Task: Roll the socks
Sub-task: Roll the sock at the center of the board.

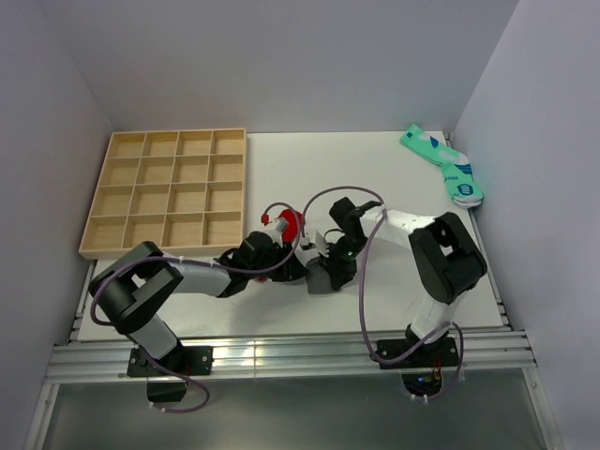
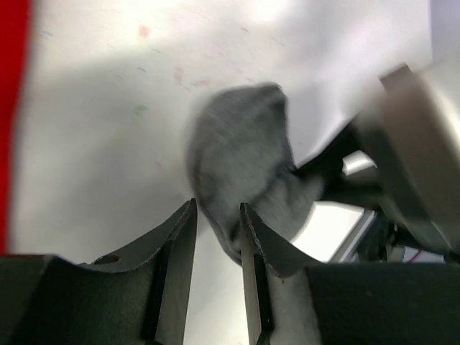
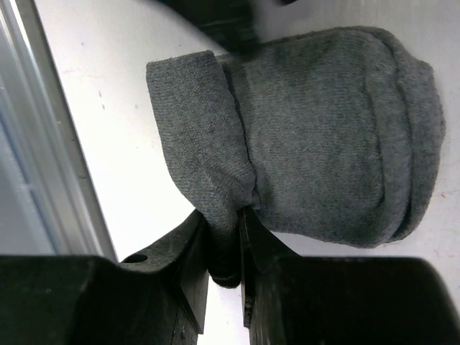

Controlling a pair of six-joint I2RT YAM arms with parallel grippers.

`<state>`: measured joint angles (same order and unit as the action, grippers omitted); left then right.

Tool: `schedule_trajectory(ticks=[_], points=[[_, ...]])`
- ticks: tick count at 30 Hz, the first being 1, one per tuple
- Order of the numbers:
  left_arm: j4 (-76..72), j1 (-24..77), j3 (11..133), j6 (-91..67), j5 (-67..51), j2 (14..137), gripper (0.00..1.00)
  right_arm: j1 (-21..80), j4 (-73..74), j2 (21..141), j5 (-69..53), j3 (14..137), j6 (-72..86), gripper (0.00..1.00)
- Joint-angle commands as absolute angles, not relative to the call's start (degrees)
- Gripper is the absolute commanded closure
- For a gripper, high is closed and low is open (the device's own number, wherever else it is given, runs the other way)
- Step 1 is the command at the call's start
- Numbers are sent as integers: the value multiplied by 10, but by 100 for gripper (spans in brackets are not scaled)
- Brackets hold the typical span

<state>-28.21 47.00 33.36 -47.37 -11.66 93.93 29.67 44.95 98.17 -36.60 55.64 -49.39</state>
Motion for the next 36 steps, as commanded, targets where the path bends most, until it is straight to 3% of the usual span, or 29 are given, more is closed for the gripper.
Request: schedule_trajectory(ticks=[1, 16, 21, 28, 36], points=[[-363, 492, 306, -459, -83, 902, 65, 281, 515, 1026, -355, 594, -497, 83], [-323, 583, 376, -288, -13, 903, 62, 244, 615, 1151, -382, 717, -476, 82], [-308, 586, 390, -266, -18, 929, 62, 240, 623, 1157, -381, 729, -470, 81], [-304, 595, 403, -249, -35, 970, 52, 240, 631, 1173, -382, 742, -468, 81], [-299, 599, 408, -255, -29, 1001, 54, 239, 629, 1179, -384, 745, -465, 81]])
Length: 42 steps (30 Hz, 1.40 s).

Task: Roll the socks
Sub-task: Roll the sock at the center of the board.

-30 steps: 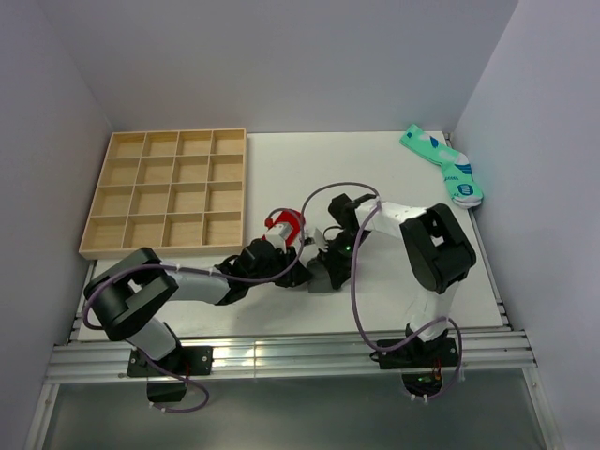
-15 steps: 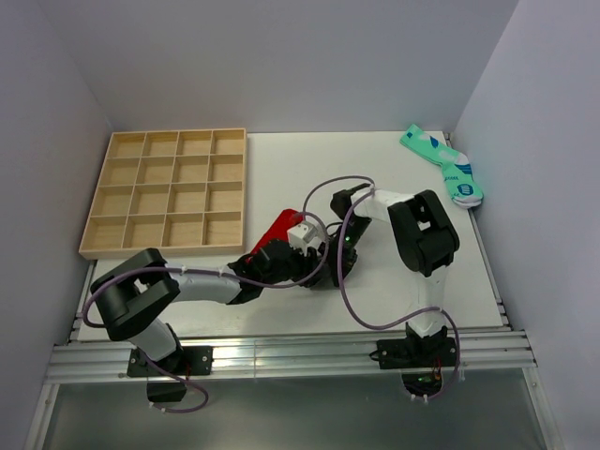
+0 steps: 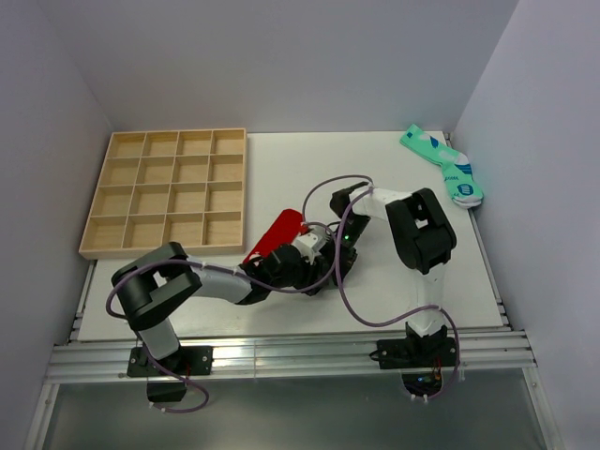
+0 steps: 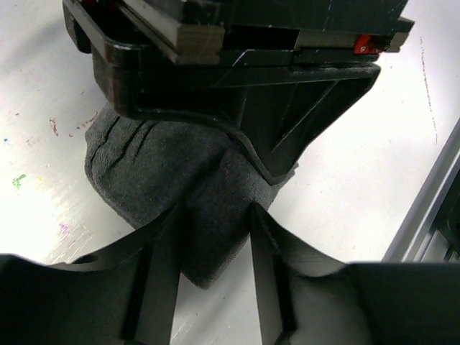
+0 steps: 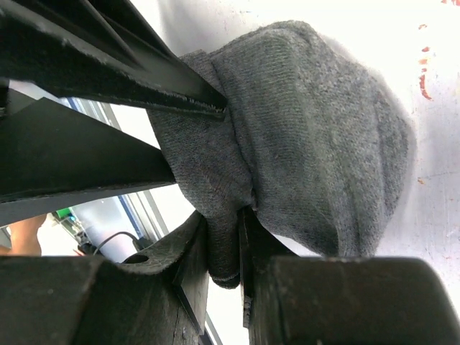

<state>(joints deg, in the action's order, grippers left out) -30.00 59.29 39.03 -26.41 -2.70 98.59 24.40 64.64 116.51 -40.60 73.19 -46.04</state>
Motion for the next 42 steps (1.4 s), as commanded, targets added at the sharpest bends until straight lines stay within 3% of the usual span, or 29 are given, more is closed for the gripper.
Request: schedule_trajectory(ticks=[1, 6, 11, 14, 21, 31, 42], points=[[-297, 599, 409, -255, -30, 1004, 56, 239, 626, 1179, -383, 743, -464, 81], [-271, 599, 433, -262, -51, 1034, 81, 238, 582, 1151, -367, 718, -440, 75], [-237, 599, 450, -282, -84, 1052, 99, 238, 495, 1081, -331, 665, -396, 44], [-214, 599, 458, -300, -108, 1061, 100, 236, 455, 1033, -316, 641, -367, 35], [-171, 590, 468, -327, -146, 1059, 100, 189, 392, 946, -293, 611, -299, 29], [-171, 533, 455, -382, -261, 1056, 100, 126, 339, 808, -297, 513, -362, 29], [-65, 491, 529, -420, -374, 1089, 100, 173, 330, 621, -311, 396, -485, 34]])
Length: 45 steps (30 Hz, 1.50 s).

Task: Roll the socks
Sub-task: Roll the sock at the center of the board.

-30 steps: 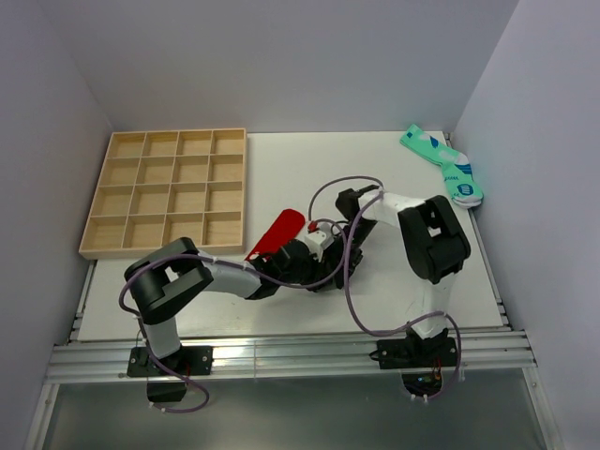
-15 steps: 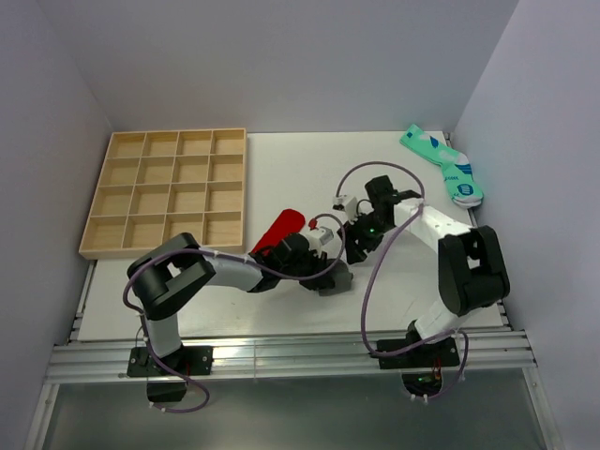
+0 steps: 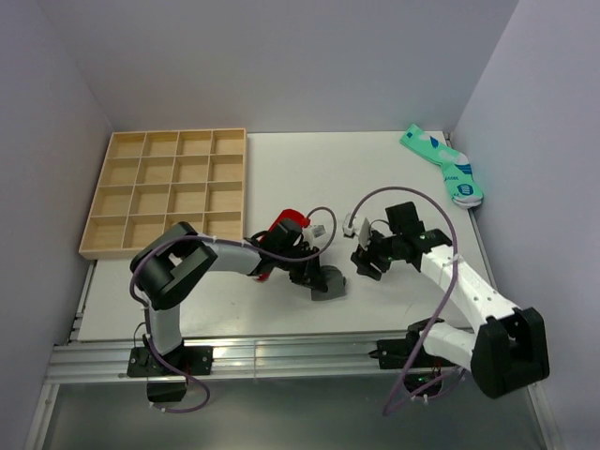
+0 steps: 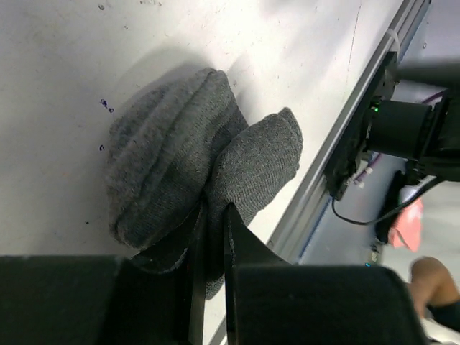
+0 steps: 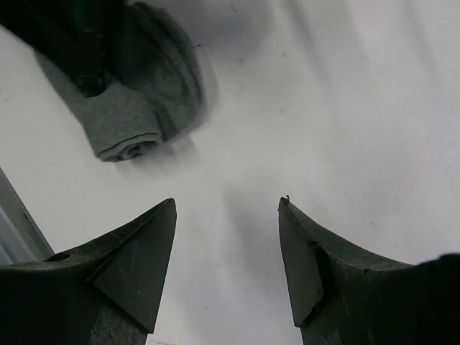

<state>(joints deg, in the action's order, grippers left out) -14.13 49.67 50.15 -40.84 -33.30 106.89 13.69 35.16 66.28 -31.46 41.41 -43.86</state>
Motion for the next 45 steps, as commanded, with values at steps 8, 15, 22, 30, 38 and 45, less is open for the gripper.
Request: schedule_trajectory(ticks=[8, 15, 22, 30, 38, 45], points=[[-12, 466, 581, -432, -417, 1130, 100, 307, 293, 555, -280, 329, -497, 37], [-5, 459, 591, -439, -429, 1145, 100, 366, 250, 575, -265, 298, -514, 36], [-21, 460, 588, -447, -440, 1153, 100, 383, 214, 608, -254, 290, -517, 37], [-35, 459, 585, -450, -446, 1159, 100, 410, 192, 631, -237, 284, -508, 37], [-82, 452, 570, -485, -441, 1150, 98, 414, 169, 687, -230, 289, -490, 49], [-111, 453, 551, -512, -398, 1130, 80, 413, 165, 710, -233, 297, -460, 68]])
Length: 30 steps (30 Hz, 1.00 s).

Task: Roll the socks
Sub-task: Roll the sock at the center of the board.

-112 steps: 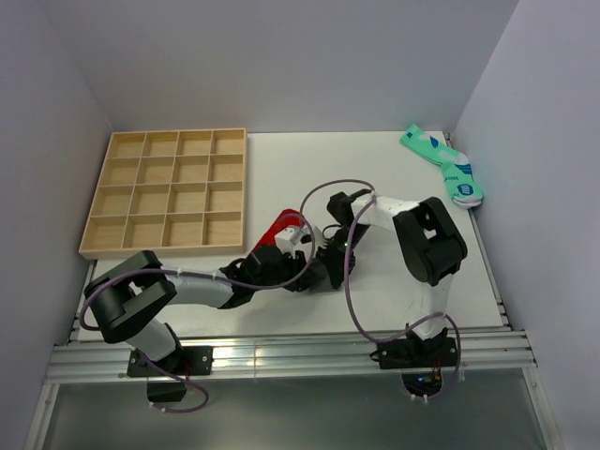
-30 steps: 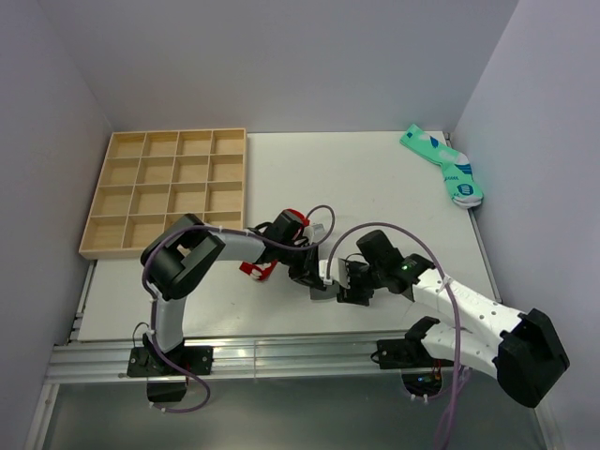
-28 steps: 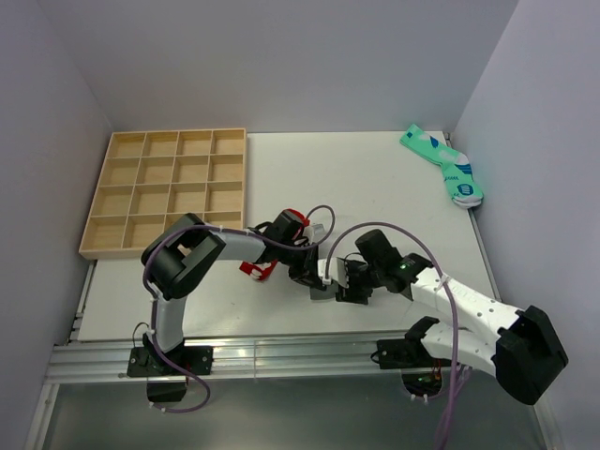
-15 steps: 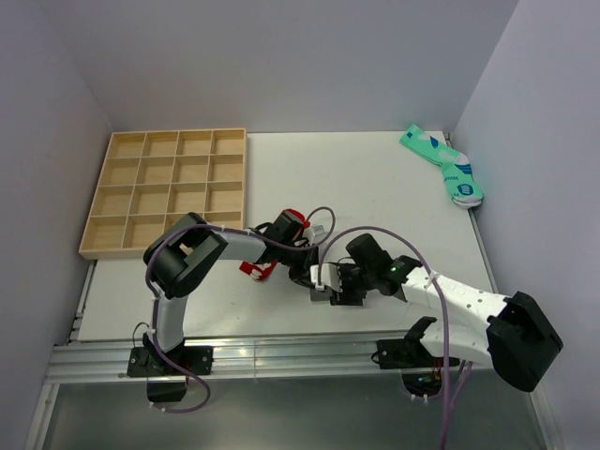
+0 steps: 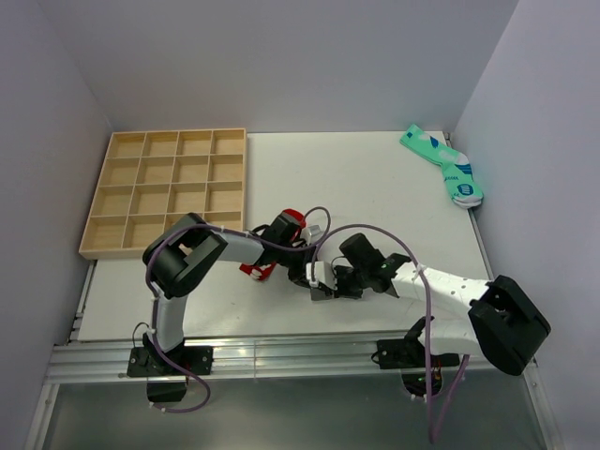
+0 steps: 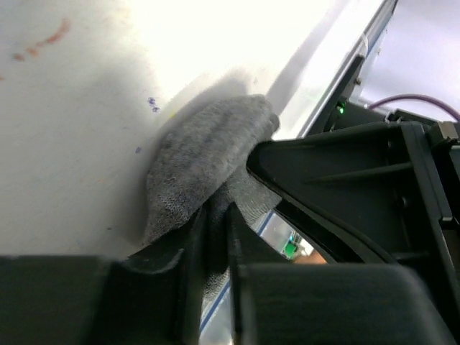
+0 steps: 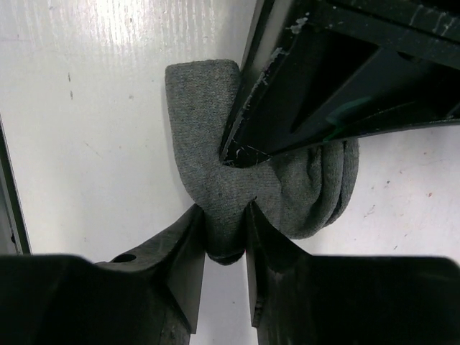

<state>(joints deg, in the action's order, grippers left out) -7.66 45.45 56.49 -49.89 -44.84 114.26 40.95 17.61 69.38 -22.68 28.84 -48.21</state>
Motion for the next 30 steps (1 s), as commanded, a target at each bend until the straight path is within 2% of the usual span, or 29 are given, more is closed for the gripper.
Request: schedule_trajectory(ticks=[1, 2, 3, 8, 19, 24, 30], points=[[-111, 451, 543, -514, -373, 1124, 77, 411, 168, 715, -233, 298, -458, 70], [-113, 452, 539, -513, -361, 1110, 70, 411, 173, 719, -235, 300, -455, 71], [-123, 452, 534, -514, -350, 1101, 68, 408, 184, 727, -241, 306, -453, 74], [-152, 441, 496, -519, -266, 1047, 54, 396, 203, 743, -247, 319, -432, 79], [-231, 430, 403, -519, -169, 955, 53, 325, 301, 801, -324, 389, -431, 82], [-283, 434, 343, -501, -121, 891, 53, 269, 409, 890, -381, 473, -461, 82], [-276, 487, 358, -428, -67, 868, 53, 231, 511, 988, -428, 558, -496, 82]])
